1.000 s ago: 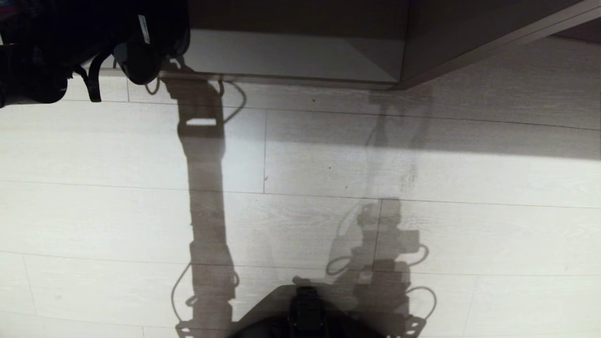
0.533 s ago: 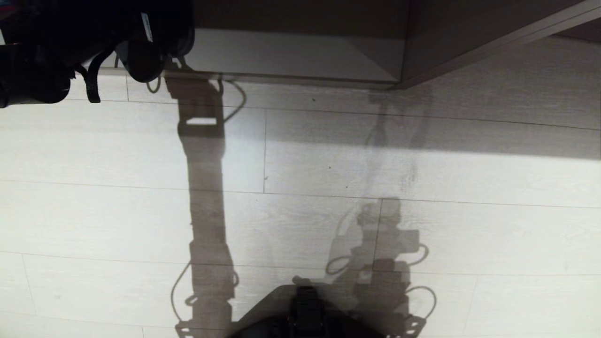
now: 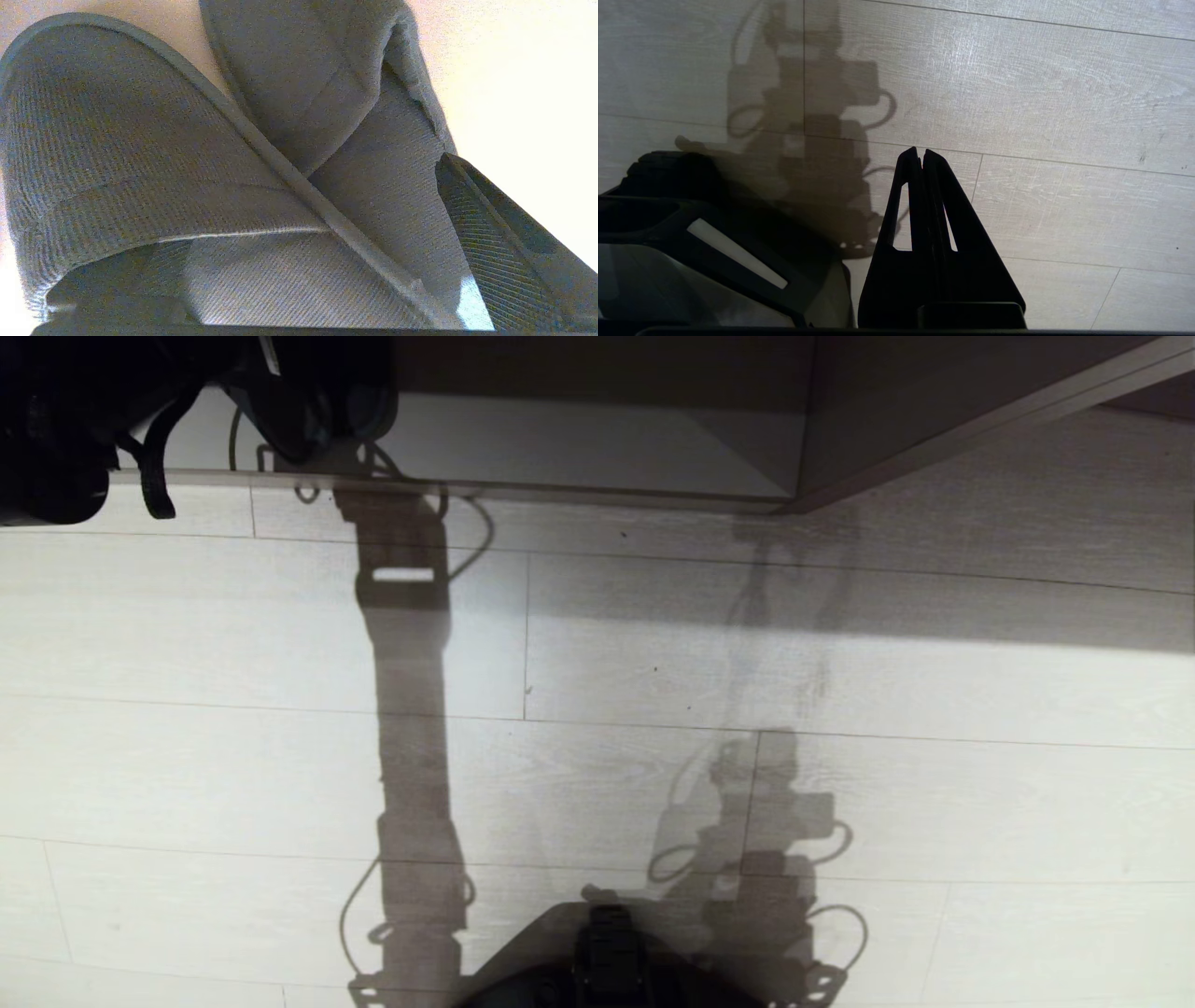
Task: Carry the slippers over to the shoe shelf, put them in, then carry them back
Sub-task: Place the slippers into the shoe cabinet
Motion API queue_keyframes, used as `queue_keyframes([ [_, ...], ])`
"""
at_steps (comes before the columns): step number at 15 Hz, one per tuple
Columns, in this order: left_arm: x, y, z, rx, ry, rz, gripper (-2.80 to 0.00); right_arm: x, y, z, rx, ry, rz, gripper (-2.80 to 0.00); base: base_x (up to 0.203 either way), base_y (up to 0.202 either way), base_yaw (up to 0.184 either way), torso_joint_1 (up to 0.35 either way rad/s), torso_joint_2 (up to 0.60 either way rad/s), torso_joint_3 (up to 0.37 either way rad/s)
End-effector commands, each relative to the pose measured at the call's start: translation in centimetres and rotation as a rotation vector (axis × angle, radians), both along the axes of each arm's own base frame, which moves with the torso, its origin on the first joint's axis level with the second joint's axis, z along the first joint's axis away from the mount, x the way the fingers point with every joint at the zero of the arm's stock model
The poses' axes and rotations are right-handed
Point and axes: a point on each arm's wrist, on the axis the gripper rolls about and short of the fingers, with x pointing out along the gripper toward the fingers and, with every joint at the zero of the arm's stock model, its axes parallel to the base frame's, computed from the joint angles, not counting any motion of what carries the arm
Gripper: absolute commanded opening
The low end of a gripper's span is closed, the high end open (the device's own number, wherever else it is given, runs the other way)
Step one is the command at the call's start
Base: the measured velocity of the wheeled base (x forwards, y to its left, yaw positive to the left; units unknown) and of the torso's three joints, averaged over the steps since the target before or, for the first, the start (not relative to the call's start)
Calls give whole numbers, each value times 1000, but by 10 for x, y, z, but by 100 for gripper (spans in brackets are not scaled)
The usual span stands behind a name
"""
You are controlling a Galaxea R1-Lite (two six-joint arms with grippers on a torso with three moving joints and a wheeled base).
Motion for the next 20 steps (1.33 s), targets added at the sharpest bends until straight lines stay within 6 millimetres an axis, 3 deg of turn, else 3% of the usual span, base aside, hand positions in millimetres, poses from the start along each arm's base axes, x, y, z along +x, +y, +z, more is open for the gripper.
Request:
queue_keyframes([
  [1, -3, 1, 2, -28, 13, 14, 0, 0, 0, 0, 0, 0, -1, -280, 0, 0, 0, 0, 0, 0],
  [6, 7, 6, -21, -190, 268, 148, 0, 0, 0, 0, 0, 0, 0, -280, 0, 0, 0, 0, 0, 0],
  [9, 8, 5, -35, -356, 432, 110, 0, 0, 0, 0, 0, 2, 0, -280, 0, 0, 0, 0, 0, 0],
  [17, 6, 5, -28, -377, 379, 93, 0, 0, 0, 0, 0, 0, 0, -280, 0, 0, 0, 0, 0, 0],
  [20, 1, 5, -22, -306, 344, 118, 0, 0, 0, 0, 0, 1, -1, -280, 0, 0, 0, 0, 0, 0],
])
